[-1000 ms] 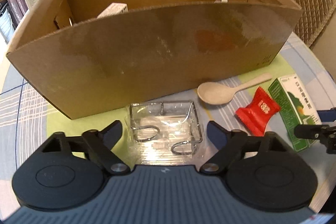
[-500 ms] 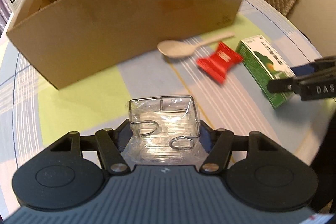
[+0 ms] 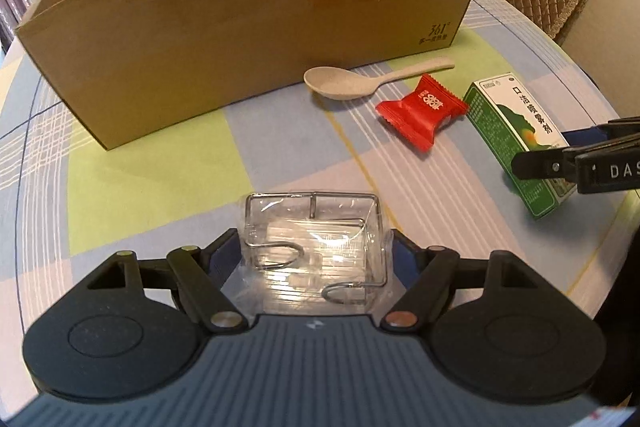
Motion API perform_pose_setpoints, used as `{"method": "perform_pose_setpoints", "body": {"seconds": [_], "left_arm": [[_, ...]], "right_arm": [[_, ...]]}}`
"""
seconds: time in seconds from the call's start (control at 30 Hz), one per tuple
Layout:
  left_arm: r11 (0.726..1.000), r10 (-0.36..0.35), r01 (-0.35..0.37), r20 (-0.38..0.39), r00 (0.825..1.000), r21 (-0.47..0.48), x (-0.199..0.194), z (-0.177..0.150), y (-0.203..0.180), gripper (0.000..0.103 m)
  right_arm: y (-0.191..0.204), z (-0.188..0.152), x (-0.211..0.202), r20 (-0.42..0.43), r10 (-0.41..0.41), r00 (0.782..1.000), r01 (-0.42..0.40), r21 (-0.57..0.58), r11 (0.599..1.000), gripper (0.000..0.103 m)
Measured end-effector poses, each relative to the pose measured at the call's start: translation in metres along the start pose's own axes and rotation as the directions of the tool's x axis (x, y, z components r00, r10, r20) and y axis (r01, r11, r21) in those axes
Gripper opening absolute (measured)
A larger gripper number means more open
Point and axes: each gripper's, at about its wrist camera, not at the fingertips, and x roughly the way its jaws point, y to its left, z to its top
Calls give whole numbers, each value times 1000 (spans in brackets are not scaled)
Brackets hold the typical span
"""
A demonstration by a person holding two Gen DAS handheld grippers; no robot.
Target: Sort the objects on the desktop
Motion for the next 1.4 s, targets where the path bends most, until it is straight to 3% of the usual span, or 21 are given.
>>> {"method": "perform_pose_setpoints", "body": {"seconds": [0.17, 0.53, 0.7, 0.8, 1.4], "left_arm": [[1000, 8, -8, 2, 1000, 18, -1, -1, 0, 65], [1000, 5, -5, 8, 1000, -22, -10, -6, 3, 62], [1000, 4, -4, 6, 1000, -25, -12, -7, 2, 62], [999, 1, -1, 8, 1000, -37, -13, -7, 2, 62], [998, 9, -5, 54, 999, -67, -45, -12, -7, 61]], "right_arm": [[1, 1, 2, 10, 13, 1000, -13, -6, 1000, 68], [7, 4, 8, 12, -12, 1000, 13, -53, 999, 68], [13, 1, 10, 21, -58, 998, 60, -122, 991, 54], [10, 0, 8, 19, -51, 999, 53, -107, 993, 53], [22, -7, -41, 68, 5, 998, 2, -96, 995, 53]]}}
